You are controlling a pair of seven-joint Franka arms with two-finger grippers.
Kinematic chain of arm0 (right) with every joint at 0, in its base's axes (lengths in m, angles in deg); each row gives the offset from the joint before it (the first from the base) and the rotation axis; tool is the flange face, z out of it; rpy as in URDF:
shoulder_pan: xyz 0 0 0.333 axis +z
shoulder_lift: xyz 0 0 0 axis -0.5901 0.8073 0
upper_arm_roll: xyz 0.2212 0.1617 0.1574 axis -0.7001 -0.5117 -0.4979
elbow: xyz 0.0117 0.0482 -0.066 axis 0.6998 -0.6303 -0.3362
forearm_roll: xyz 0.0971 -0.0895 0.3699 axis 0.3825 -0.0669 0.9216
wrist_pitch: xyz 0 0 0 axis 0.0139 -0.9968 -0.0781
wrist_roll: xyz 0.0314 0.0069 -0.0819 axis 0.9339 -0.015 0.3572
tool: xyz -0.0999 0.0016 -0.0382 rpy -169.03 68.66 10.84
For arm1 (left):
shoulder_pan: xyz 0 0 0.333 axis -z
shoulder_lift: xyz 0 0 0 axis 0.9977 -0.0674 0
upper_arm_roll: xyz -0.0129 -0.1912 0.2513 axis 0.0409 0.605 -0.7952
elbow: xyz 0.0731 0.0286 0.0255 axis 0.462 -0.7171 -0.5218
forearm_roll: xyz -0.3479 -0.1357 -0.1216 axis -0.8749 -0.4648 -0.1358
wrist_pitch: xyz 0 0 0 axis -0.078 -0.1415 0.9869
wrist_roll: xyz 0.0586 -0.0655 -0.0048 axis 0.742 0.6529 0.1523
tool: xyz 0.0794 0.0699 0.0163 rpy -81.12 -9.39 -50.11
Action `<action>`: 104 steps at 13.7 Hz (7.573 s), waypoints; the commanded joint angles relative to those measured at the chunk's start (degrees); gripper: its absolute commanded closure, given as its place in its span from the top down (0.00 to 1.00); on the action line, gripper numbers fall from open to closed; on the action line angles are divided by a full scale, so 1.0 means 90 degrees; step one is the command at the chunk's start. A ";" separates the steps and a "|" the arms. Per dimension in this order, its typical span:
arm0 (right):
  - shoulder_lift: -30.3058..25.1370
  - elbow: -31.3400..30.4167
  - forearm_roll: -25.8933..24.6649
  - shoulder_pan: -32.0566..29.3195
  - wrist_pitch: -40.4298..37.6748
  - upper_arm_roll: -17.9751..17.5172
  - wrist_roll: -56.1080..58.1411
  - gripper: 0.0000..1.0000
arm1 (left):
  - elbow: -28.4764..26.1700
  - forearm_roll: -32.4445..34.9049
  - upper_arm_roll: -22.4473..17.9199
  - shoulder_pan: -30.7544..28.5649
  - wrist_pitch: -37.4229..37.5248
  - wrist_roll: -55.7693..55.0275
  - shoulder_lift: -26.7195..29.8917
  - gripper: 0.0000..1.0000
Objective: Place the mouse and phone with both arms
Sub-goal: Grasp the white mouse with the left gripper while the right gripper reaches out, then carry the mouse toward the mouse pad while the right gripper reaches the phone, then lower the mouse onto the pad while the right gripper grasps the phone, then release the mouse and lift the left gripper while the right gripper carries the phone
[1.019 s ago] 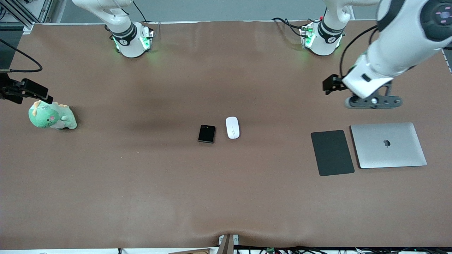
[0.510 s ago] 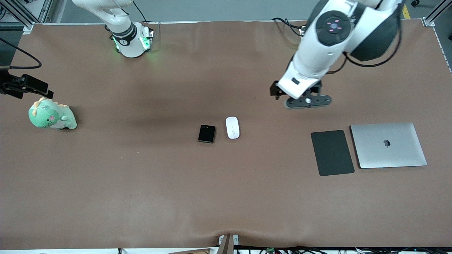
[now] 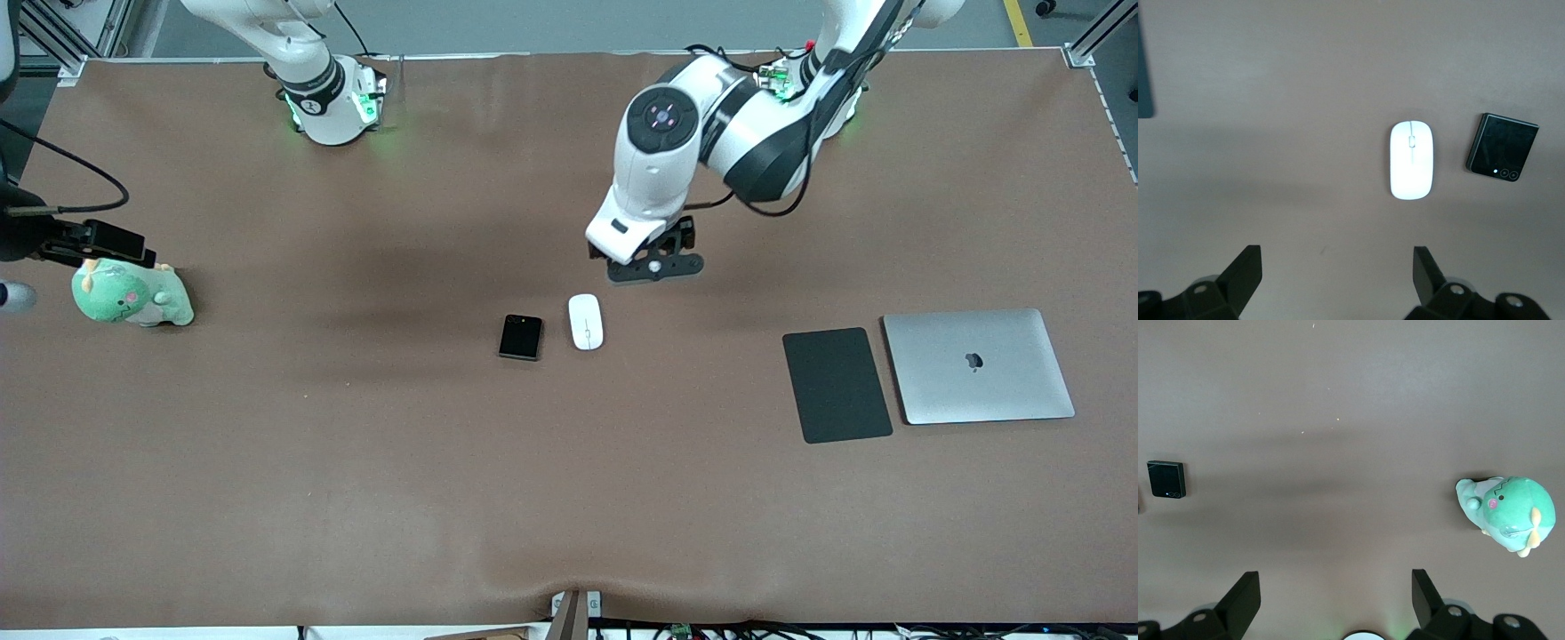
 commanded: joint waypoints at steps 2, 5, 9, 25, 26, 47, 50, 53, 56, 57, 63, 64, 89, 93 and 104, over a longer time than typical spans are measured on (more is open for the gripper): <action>0.0231 0.0029 0.0100 -0.0026 -0.0110 -0.0042 -0.0056 1.00 | 0.1234 0.0430 -0.0069 0.0462 0.0023 -0.0523 -0.1357 1.00; 0.0445 -0.0088 0.0100 0.0139 -0.0334 -0.0052 -0.0095 1.00 | 0.1908 0.0783 -0.0098 0.0707 -0.0112 -0.1040 -0.2177 1.00; 0.0514 -0.0127 0.0129 0.0208 -0.0393 -0.0062 -0.0095 1.00 | 0.1989 0.0881 -0.0128 0.0844 -0.0660 -0.1110 -0.2687 1.00; 0.0993 -0.0429 0.1819 0.0540 -0.0140 -0.0042 -0.0212 1.00 | 0.1764 0.1213 -0.0118 0.0835 -0.1041 -0.1178 -0.3303 1.00; 0.0993 -0.0478 0.1819 0.0647 -0.0101 -0.0042 -0.0309 1.00 | 0.1764 0.1194 -0.0118 0.0845 -0.1041 -0.1198 -0.3303 0.90; 0.1080 -0.3038 0.1809 0.3420 0.4673 -0.0052 -0.2925 1.00 | 0.1784 0.1145 -0.0108 -0.0990 0.0686 0.0265 -0.1253 0.00; 0.1431 -0.3037 0.1809 0.3889 0.5376 -0.0042 -0.3571 1.00 | 0.1706 0.1155 -0.0108 -0.1536 0.0922 0.0890 -0.1174 0.00; 0.1850 -0.3018 0.1790 0.4124 0.5991 -0.0033 -0.4137 1.00 | 0.1395 0.1213 -0.0108 -0.1986 0.0912 0.1379 -0.1087 0.00; 0.2222 -0.2872 0.1770 0.4280 0.6344 -0.0023 -0.4226 1.00 | 0.0877 0.1252 -0.0108 -0.2318 0.0844 0.1896 -0.0998 0.00; 0.2339 -0.2852 0.1760 0.4329 0.6412 -0.0004 -0.4226 1.00 | 0.0779 0.1310 -0.0108 -0.2464 0.0805 0.2062 -0.0998 0.00; 0.2906 -0.2608 0.1751 0.4506 0.6940 -0.0003 -0.4519 1.00 | -0.0187 0.1438 -0.0098 -0.3149 -0.0286 0.2640 -0.1037 0.00; 0.2994 -0.2549 0.1751 0.4506 0.6998 -0.0013 -0.4539 1.00 | -0.0373 0.1438 -0.0089 -0.3256 -0.0599 0.2640 -0.1037 0.00; 0.1414 -0.4031 0.1321 0.2731 0.5202 0.0104 -0.1877 0.00 | -0.0736 0.1887 -0.0040 -0.3941 -0.2184 0.2894 -0.1566 1.00; 0.1101 -0.4560 0.1311 0.1715 0.5202 0.0153 -0.0129 0.00 | -0.0678 0.1829 0.0195 -0.3950 -0.1628 0.2894 -0.1000 1.00; 0.1110 -0.5254 0.0794 -0.0444 0.5846 0.0192 0.2473 0.00 | 0.0709 0.0676 0.0507 -0.3941 0.0998 0.2952 0.0358 1.00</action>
